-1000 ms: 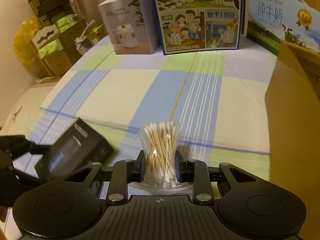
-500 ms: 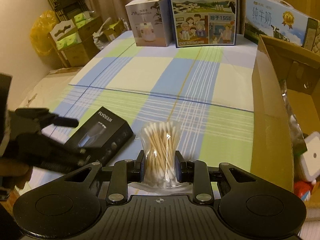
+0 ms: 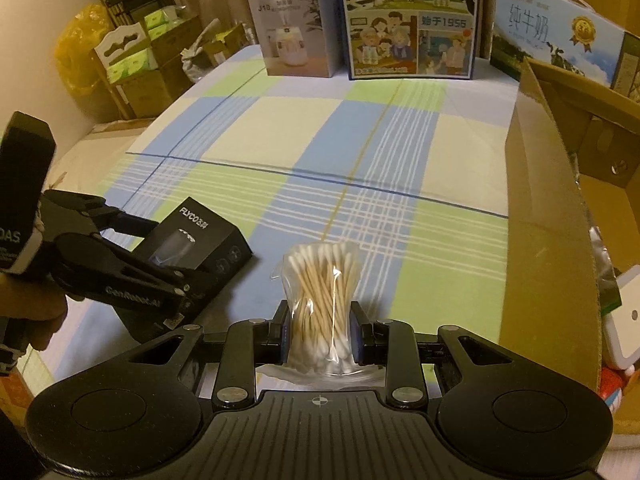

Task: Organize objects
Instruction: 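Lift the swab bag with the right tool while the left tool lifts the shaver box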

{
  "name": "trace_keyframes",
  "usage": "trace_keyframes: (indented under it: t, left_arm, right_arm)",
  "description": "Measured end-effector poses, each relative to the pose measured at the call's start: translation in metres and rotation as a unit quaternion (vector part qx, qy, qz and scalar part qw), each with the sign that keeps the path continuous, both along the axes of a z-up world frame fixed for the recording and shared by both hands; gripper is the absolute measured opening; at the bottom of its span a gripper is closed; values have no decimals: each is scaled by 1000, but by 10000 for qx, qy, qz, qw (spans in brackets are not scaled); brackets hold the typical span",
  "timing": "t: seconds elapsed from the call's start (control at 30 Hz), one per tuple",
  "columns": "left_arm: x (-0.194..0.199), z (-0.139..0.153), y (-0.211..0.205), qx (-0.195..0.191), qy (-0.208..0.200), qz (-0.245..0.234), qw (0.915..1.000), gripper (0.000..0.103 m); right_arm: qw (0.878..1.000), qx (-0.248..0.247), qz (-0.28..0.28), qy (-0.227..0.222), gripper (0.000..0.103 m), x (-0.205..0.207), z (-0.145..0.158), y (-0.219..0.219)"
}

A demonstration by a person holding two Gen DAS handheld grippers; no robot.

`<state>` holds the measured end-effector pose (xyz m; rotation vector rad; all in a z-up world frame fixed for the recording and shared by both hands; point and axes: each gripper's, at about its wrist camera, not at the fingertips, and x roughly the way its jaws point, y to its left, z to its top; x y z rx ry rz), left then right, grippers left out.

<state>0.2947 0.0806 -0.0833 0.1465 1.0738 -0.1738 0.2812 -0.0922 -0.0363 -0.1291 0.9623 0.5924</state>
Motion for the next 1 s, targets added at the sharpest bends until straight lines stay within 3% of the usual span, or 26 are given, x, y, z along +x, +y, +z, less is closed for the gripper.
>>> trace_keyframes:
  t: [0.13,0.5,1.0]
  left_arm:
    - [-2,-3,1,14,108,17,9999,77]
    - [-14,31,-4,-275,-316,58,9991,76]
    - [-34,56,-23,-614,-530,66,9967,76]
  right_arm:
    - [10000,10,-4,-6,26,0,0,1]
    - [9999,51,-104,-111,25,-2,7,-1]
    - [9970,299,-410,-588,25,-14,26,-17]
